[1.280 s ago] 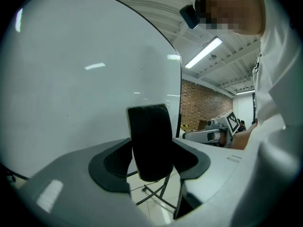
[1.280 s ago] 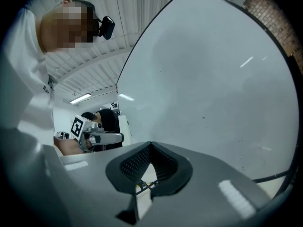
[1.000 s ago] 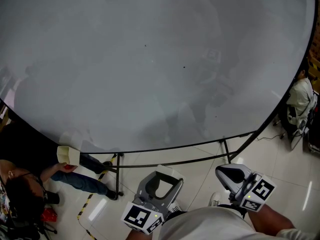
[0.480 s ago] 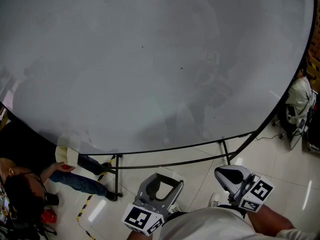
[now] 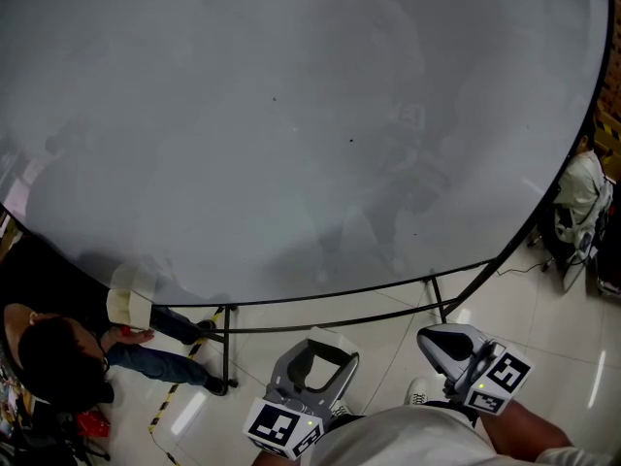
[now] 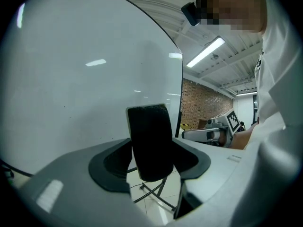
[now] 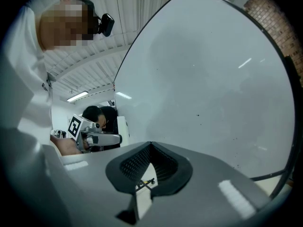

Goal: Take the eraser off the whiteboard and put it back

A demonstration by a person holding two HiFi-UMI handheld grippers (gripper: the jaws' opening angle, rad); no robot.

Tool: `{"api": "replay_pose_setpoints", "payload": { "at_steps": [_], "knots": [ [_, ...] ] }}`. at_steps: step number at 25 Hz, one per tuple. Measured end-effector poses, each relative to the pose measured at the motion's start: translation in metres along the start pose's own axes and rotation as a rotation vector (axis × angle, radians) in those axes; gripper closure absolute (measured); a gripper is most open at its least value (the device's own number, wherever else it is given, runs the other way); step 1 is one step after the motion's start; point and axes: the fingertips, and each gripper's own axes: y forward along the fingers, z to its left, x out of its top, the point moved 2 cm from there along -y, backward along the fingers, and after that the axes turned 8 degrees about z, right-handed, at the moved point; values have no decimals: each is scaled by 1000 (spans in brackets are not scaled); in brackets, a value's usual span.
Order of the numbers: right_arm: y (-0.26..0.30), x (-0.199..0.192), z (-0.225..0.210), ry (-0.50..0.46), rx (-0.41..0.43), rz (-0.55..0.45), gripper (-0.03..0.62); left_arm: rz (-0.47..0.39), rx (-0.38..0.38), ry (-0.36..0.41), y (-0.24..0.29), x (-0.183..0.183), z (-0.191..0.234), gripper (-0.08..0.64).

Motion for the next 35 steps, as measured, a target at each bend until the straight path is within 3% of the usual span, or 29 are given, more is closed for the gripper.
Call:
{"api": "replay_pose_setpoints", "payload": {
  "at_steps": [7,10,16,23,28,35],
  "knots": [
    [0,1,-4,4,-5,-2,591,20,15,-22,7,-2,7,290],
    [0,0,-7,8,-12,-2,591,29,27,12,12,2,9,290],
    [-6,-6,-12,12,-20,9,591,78,138,206,24,6,19,290],
    [-10,-2,-18,6,-33,2,591,168,256,370,39,14,33,290],
    [-10,-3,-21,16,-29,-4,591,223,333,565,48,26,32,291],
    [-7,-8,-19,23,-32,2,591,263,352,618,55,25,41,291]
  ]
}}
